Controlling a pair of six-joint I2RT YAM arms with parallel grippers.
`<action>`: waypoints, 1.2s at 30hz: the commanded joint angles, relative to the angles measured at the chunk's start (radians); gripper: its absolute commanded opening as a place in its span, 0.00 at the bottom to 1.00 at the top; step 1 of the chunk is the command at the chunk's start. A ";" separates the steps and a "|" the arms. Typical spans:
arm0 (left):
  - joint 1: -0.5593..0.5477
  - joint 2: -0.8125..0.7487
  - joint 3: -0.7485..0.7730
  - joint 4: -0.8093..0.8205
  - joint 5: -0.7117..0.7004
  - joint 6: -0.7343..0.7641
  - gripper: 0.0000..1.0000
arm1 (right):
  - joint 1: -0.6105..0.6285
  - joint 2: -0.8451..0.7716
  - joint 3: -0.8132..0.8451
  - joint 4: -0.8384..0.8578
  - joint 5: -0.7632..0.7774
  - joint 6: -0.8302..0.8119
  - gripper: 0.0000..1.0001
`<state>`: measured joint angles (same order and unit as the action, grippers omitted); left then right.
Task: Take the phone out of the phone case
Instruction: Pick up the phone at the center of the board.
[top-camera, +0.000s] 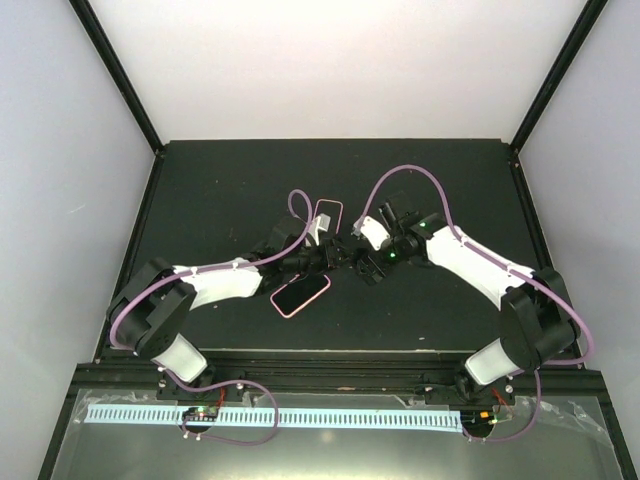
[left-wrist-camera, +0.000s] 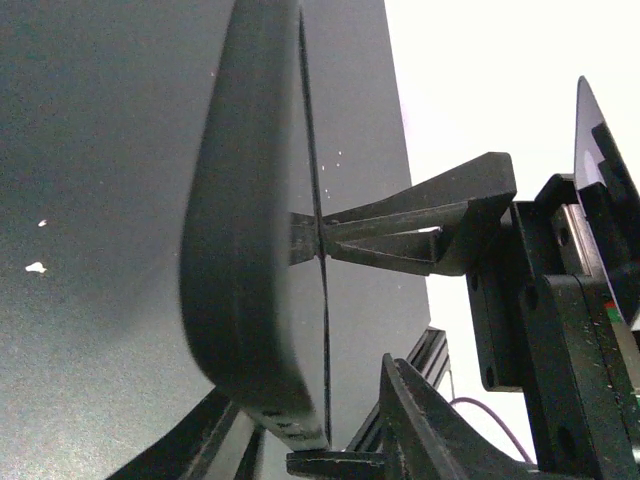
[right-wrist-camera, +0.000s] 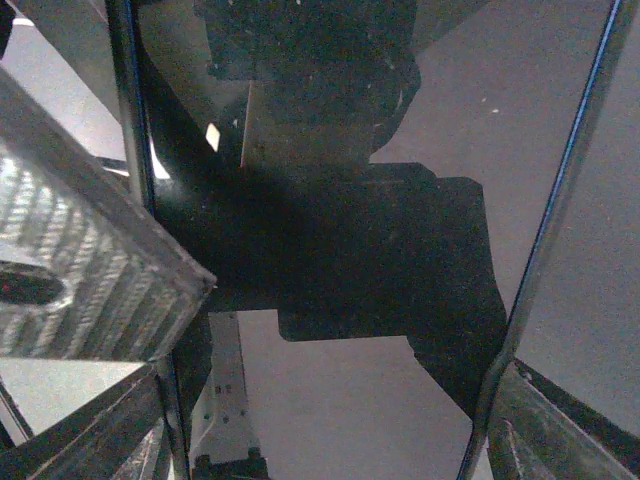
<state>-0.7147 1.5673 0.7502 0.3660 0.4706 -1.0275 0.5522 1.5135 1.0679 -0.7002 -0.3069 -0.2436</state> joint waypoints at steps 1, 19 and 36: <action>-0.006 0.019 0.052 0.067 -0.001 -0.008 0.29 | 0.035 -0.034 -0.003 0.057 -0.004 0.006 0.58; -0.005 -0.007 0.059 0.025 -0.101 0.024 0.09 | 0.048 -0.058 -0.011 0.065 -0.005 0.010 0.59; 0.033 -0.394 0.139 -0.503 0.139 0.635 0.02 | 0.043 -0.225 0.124 -0.190 -0.261 -0.120 0.94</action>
<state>-0.7002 1.3045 0.8215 0.0792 0.5186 -0.6777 0.6022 1.3643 1.1259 -0.7605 -0.4435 -0.2855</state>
